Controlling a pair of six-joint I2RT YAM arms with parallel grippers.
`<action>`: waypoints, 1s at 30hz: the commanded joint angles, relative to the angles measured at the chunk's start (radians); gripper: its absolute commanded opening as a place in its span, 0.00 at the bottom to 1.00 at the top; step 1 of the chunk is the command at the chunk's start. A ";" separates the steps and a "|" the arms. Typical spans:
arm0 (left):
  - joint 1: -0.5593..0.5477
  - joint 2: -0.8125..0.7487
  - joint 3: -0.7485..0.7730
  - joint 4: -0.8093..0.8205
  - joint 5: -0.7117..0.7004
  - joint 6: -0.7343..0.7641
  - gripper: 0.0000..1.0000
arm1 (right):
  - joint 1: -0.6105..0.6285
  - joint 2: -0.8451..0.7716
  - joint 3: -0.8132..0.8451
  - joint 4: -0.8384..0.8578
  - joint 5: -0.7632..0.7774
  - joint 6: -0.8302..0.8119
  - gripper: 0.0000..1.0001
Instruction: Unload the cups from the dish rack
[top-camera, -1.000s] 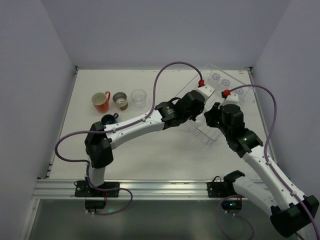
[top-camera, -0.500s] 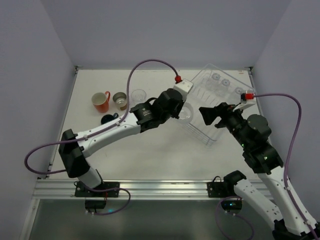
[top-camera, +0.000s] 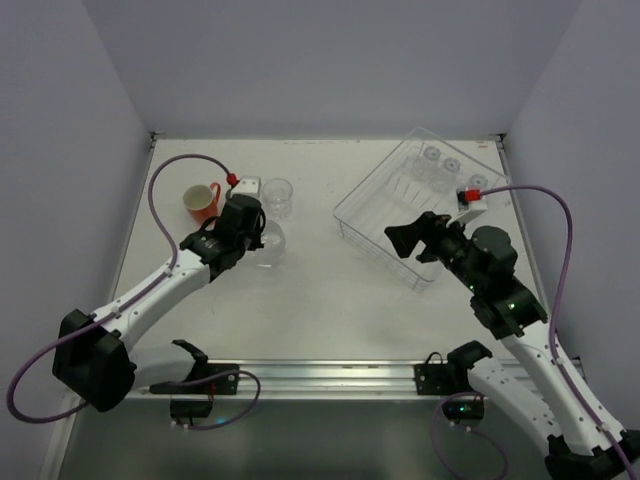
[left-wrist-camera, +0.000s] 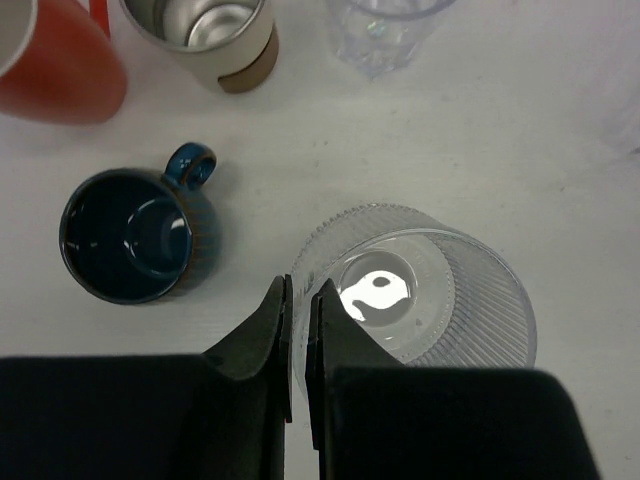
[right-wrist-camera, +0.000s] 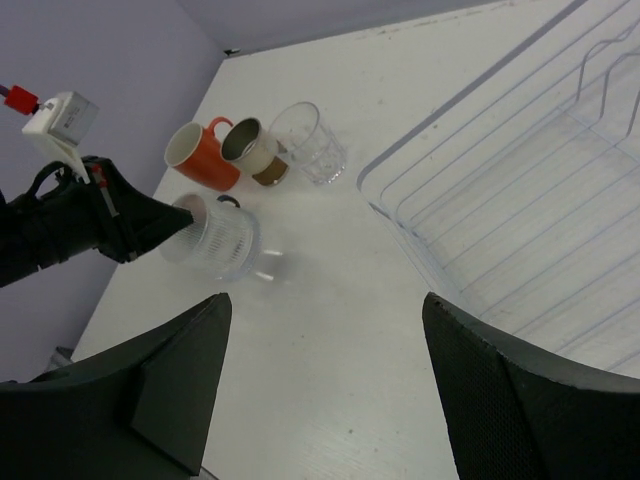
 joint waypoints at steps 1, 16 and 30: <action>0.063 0.007 -0.032 0.158 0.021 -0.088 0.00 | 0.003 0.027 -0.036 0.073 -0.049 0.020 0.79; 0.134 0.214 -0.062 0.296 0.033 -0.139 0.09 | 0.002 0.032 -0.076 0.088 -0.038 -0.003 0.79; 0.139 0.135 -0.055 0.277 0.061 -0.123 0.73 | 0.002 0.065 -0.018 0.047 0.041 -0.025 0.80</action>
